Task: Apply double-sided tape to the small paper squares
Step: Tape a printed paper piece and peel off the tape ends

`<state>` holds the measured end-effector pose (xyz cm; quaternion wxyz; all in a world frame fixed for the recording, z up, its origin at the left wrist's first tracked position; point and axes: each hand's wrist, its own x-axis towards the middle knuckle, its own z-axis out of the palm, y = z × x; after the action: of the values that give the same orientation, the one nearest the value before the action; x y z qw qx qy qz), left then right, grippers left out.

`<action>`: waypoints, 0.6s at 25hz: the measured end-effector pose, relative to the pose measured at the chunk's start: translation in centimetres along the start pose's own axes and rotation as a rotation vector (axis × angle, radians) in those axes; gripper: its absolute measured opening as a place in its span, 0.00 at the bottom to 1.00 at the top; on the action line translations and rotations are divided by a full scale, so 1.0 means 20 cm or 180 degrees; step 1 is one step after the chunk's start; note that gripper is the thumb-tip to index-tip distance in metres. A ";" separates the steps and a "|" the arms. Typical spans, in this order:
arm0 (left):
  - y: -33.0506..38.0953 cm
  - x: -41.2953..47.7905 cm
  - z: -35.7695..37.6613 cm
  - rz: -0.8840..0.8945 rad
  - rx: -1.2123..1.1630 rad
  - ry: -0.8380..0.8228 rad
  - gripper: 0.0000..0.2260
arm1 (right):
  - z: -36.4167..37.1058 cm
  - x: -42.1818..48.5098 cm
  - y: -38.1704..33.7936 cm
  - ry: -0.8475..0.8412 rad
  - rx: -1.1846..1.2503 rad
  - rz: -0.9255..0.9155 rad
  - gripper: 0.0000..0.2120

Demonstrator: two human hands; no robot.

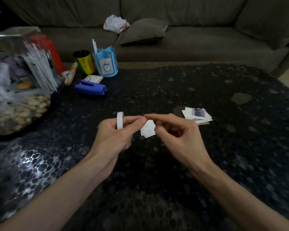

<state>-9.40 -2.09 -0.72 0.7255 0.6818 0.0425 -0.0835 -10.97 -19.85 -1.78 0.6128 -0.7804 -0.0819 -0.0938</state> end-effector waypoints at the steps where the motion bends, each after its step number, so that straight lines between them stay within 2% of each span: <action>1: 0.00 0.00 0.00 0.0007 0.0008 -0.0013 0.07 | 0.00 0.00 0.00 -0.0004 0.0010 0.0007 0.18; 15: -0.01 0.01 0.00 0.0064 -0.0006 0.0045 0.07 | 0.00 0.01 0.00 -0.0038 0.0331 0.0256 0.19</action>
<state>-9.25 -2.13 -0.91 0.7267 0.6820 0.0409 -0.0714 -10.82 -19.74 -1.67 0.6553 -0.7507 -0.0589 -0.0601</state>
